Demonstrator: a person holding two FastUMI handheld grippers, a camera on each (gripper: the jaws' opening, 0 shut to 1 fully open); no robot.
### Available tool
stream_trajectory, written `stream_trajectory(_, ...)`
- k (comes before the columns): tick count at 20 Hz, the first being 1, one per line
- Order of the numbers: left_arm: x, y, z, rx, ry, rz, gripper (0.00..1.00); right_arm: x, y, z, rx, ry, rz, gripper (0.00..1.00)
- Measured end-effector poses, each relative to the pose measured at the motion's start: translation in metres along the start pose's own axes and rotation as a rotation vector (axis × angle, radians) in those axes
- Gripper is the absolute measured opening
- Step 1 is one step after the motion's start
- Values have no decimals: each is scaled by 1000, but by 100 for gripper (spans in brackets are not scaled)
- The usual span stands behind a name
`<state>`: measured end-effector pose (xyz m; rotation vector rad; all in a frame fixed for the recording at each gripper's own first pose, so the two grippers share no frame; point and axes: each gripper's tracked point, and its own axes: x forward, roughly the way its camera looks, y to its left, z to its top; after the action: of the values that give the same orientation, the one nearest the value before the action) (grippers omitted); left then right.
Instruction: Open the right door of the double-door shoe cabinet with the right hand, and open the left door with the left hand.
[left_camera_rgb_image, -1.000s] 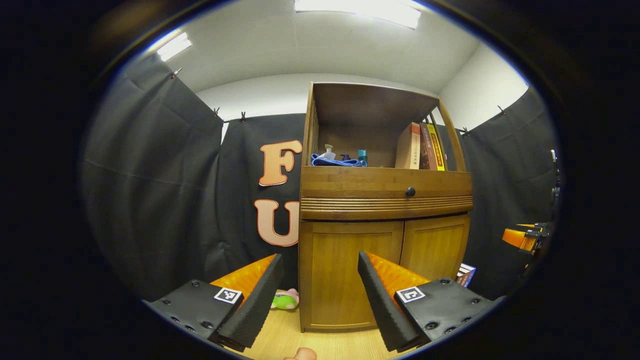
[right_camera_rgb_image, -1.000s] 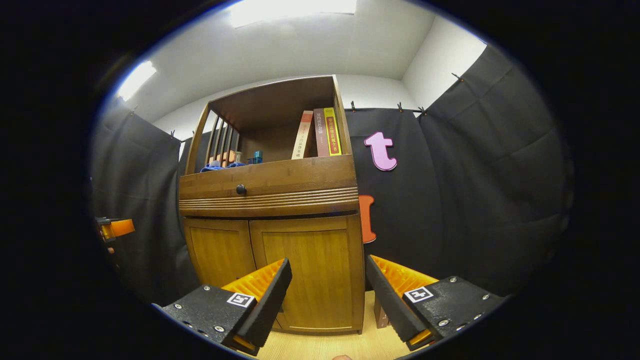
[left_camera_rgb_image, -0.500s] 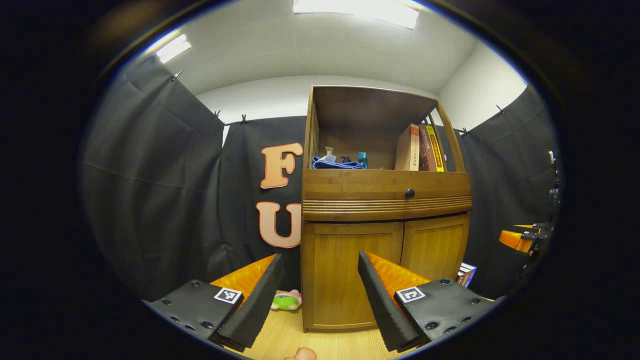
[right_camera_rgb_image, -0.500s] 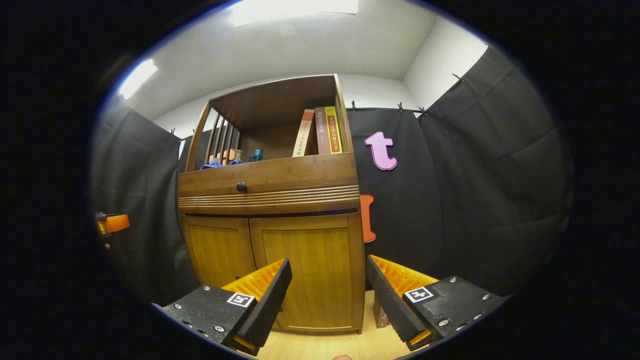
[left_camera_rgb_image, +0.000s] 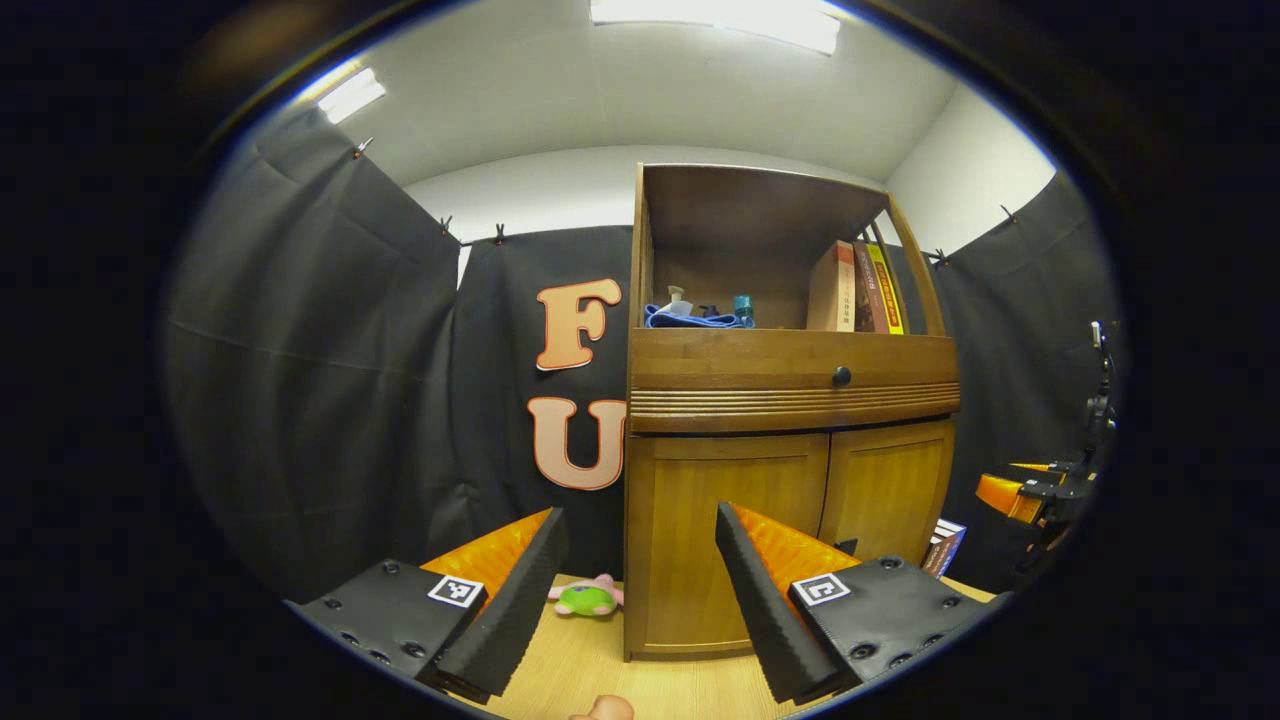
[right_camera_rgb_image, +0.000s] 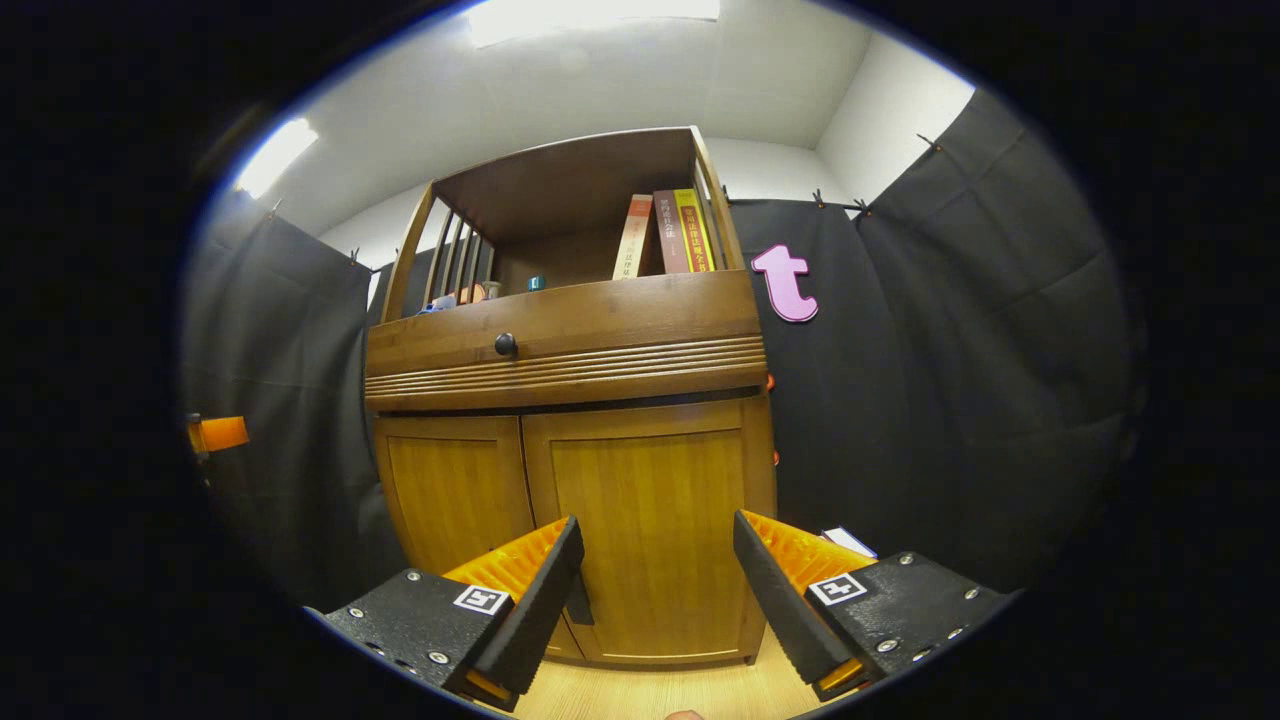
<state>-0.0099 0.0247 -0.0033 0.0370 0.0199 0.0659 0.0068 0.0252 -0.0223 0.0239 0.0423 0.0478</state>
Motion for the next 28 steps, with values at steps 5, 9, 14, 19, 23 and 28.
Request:
stream_trajectory(5,2,12,-8,4,15,34,94,8,22,-16,-10,28,72,93)
stream_trajectory(9,8,17,-15,5,28,36,96,16,37,-34,-26,56,109,93)
stream_trajectory(14,17,24,-30,-5,51,44,96,25,43,-62,-49,108,123,93)
stream_trajectory(19,27,23,-39,10,47,41,95,31,44,-88,-27,172,121,94)
stream_trajectory(23,36,23,-47,28,50,37,95,39,42,-101,-31,199,97,91)
stream_trajectory(28,44,25,-53,3,52,28,96,45,43,-111,-22,231,96,77)
